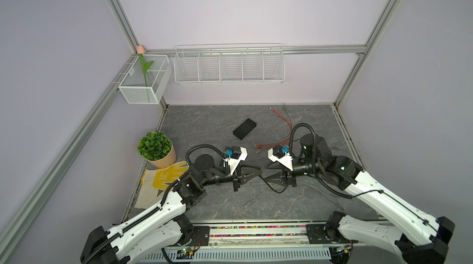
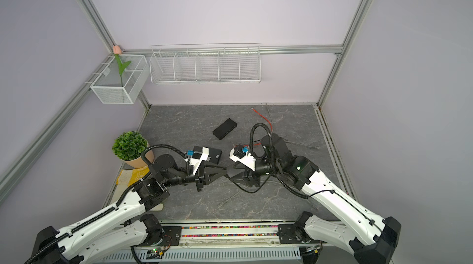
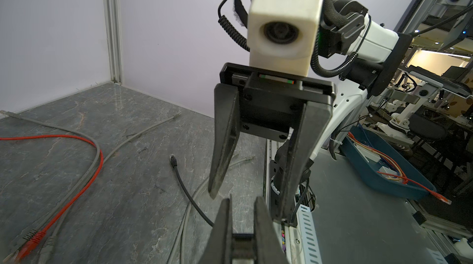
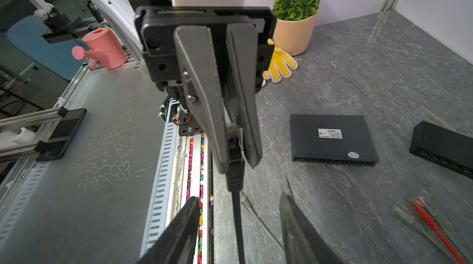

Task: Insert the plug into the switch port

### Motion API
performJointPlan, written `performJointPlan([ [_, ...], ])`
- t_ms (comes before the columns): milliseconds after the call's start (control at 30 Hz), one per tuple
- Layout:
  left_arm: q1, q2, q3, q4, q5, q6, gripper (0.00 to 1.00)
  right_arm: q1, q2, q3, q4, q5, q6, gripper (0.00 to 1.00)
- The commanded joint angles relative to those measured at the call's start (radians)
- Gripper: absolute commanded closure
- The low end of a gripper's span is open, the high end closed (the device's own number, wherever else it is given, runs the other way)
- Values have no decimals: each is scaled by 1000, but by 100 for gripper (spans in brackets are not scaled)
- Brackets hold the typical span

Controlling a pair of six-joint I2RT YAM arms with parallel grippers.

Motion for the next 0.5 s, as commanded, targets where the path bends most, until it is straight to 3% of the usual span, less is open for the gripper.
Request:
performJointPlan([
  [0, -2, 9, 34, 32, 31, 2, 100, -8, 25, 9, -18, -69, -46, 46],
  [467, -2, 14, 31, 39, 28, -3, 100, -9, 62, 11, -31, -95, -70, 57],
])
